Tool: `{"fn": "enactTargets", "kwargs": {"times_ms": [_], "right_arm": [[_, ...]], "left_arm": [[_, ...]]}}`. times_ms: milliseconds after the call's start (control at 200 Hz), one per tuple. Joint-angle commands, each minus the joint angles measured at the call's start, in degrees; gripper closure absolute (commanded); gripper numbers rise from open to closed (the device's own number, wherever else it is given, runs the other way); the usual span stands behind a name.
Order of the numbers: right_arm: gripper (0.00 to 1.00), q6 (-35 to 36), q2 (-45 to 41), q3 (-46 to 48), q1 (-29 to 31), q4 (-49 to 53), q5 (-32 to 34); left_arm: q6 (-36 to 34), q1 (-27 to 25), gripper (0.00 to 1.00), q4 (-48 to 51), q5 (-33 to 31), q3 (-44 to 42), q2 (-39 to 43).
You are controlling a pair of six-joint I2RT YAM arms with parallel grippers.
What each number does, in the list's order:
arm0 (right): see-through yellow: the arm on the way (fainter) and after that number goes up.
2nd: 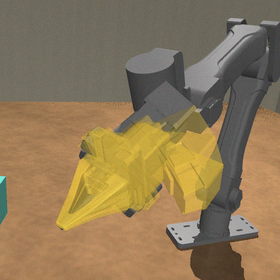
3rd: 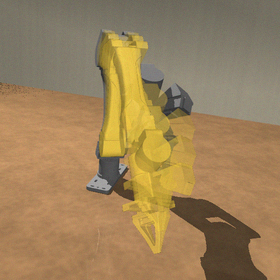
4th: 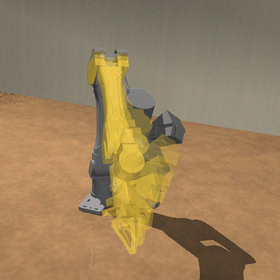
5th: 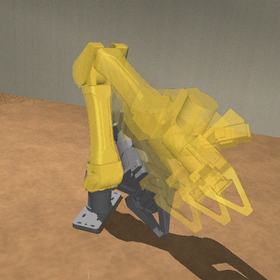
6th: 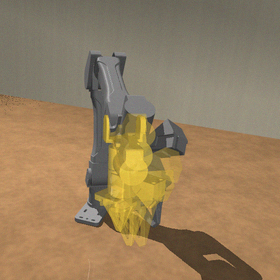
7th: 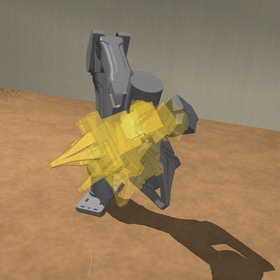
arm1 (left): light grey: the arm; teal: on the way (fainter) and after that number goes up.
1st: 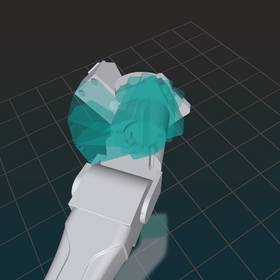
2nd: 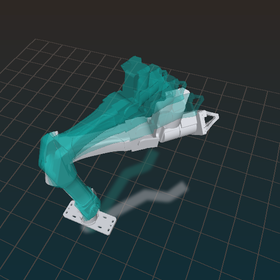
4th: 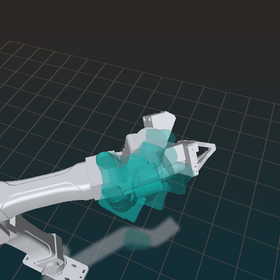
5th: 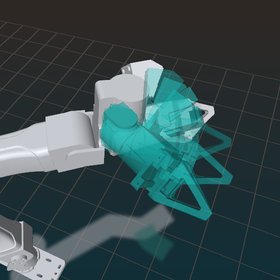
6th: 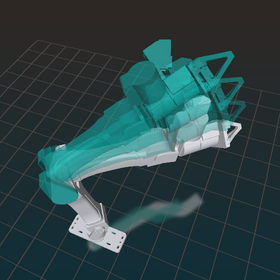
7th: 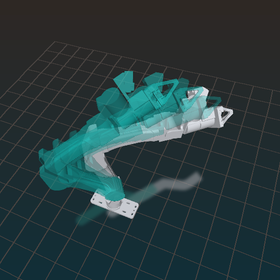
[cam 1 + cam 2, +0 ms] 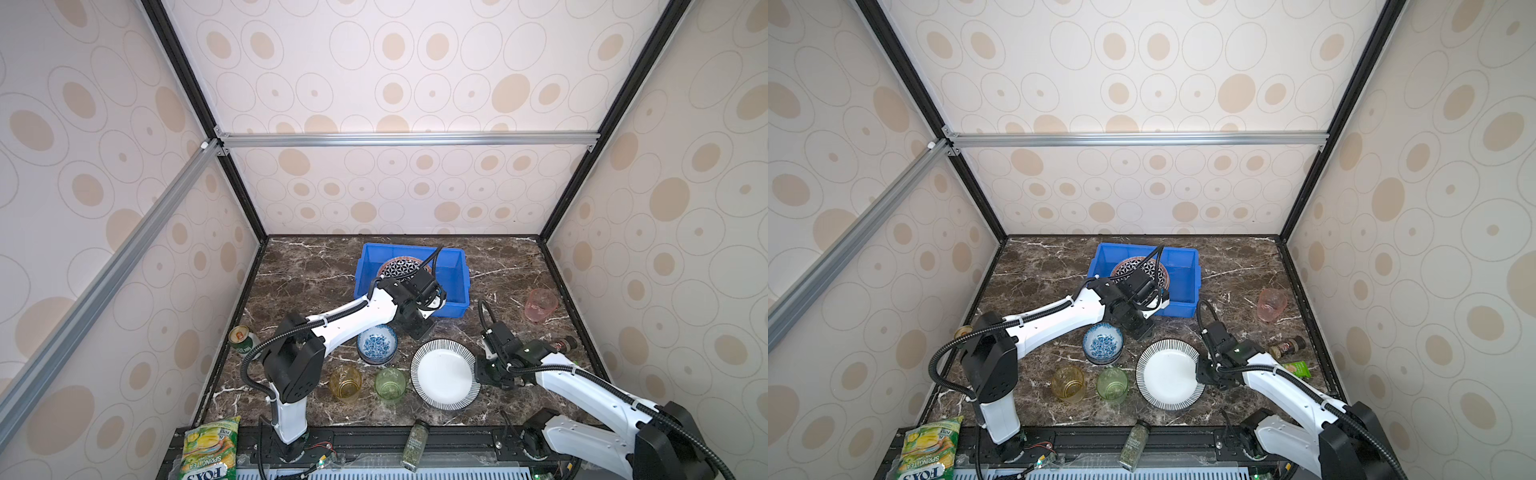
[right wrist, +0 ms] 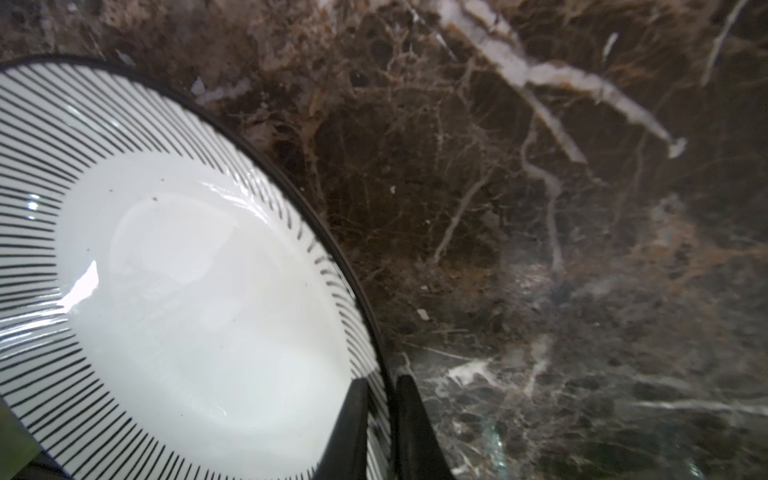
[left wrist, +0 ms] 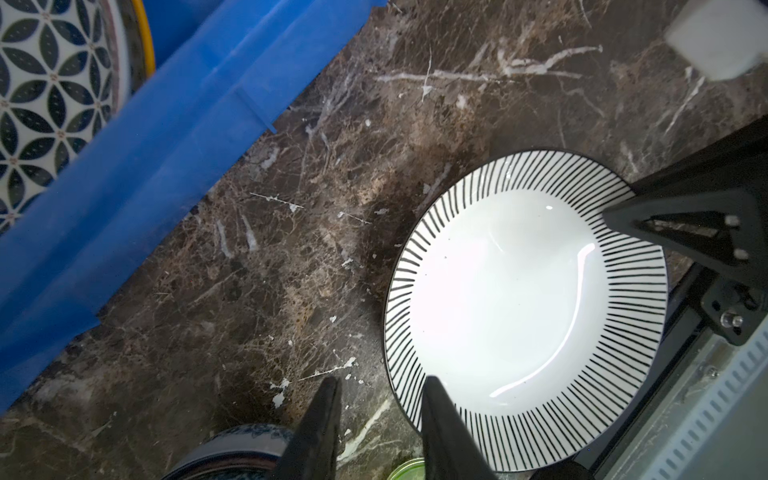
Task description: Place the mixed dishes into the plastic bin
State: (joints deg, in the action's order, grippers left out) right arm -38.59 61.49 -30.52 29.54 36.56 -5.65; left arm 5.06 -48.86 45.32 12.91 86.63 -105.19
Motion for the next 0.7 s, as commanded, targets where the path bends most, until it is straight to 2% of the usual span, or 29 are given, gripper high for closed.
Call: {"fn": "enactTargets", "kwargs": {"times_ms": [0, 290, 525, 695], "right_arm": [[0.88, -0.97, 1.63, 2.29, -0.10, -1.43, 0.20], [1.00, -1.05, 1.29, 2.48, -0.10, -1.36, -0.44], [1.00, -0.01, -0.84, 0.59, -0.10, 2.12, 1.19], [1.00, 0.95, -2.81, -1.56, -0.10, 4.44, 2.32]], "left_arm": [[-0.75, -0.53, 0.66, 1.08, -1.35, 1.30, 0.14], [0.38, -0.53, 0.67, -0.57, -2.67, 0.49, 1.70], [2.61, -0.02, 0.67, -2.82, -7.47, 0.33, 4.02], [4.89, 1.80, 0.67, -6.47, -6.86, -0.36, 7.62]]}}
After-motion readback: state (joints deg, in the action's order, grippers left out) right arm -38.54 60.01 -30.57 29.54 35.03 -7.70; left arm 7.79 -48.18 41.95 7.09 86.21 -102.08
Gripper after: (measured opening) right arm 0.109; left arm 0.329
